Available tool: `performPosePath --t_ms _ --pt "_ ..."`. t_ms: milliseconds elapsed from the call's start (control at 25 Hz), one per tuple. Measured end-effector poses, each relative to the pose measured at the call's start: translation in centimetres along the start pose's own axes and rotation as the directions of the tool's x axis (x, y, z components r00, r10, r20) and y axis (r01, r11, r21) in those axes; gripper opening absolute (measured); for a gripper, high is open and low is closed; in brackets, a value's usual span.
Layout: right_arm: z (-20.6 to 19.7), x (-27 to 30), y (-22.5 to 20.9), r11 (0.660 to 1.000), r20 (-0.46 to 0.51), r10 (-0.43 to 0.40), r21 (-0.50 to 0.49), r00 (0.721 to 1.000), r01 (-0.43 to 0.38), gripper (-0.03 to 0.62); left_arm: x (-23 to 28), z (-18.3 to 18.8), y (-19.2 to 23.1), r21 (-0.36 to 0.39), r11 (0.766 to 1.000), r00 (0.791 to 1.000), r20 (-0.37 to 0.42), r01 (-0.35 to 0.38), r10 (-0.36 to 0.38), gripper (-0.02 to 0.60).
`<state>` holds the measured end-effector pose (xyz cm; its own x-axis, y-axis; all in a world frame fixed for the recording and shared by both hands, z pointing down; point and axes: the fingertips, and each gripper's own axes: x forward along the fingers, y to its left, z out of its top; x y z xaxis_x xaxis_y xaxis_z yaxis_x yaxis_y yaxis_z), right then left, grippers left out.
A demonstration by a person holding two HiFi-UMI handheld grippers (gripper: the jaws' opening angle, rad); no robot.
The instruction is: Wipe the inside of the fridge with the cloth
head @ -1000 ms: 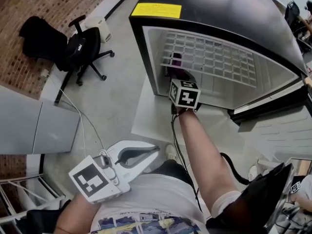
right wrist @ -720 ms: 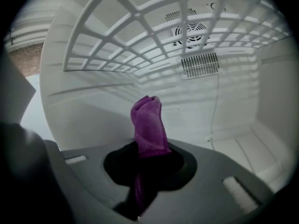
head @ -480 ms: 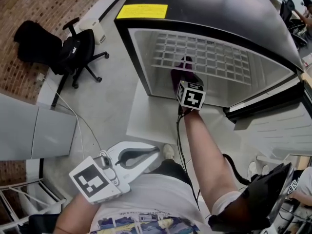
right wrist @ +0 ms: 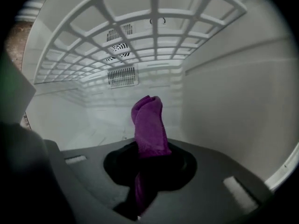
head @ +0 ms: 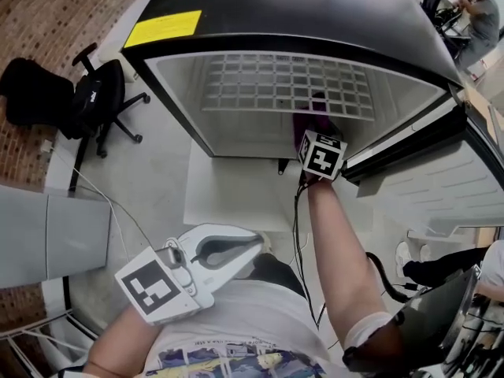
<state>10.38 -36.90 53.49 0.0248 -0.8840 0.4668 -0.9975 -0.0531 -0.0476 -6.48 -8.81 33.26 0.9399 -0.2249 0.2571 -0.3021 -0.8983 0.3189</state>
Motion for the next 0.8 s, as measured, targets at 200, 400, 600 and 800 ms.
performPosePath --t_ms 200,400,600,800 --pt "0.5 -1.4 -2.1 0.999 0.007 -0.042 0.020 0.999 0.042 0.054 0.9 0.3 -0.5 0.007 0.999 0.999 -0.003 0.047 -0.047 0.006" --pt "1.4 -2.2 -2.3 0.999 0.051 -0.040 0.016 0.998 0.039 0.054 1.5 0.3 -0.7 0.015 0.998 0.998 -0.009 0.058 -0.058 0.006" --pt "3.1 -3.8 3.9 0.995 0.099 0.099 -0.002 0.990 -0.100 0.054 0.6 0.3 -0.6 0.015 0.999 0.999 0.004 0.039 -0.039 0.006" --pt "3.1 -4.7 12.5 0.958 0.109 0.284 0.000 0.953 -0.285 0.054 -0.9 0.2 -0.7 0.011 1.000 1.000 0.022 0.006 -0.006 0.006"
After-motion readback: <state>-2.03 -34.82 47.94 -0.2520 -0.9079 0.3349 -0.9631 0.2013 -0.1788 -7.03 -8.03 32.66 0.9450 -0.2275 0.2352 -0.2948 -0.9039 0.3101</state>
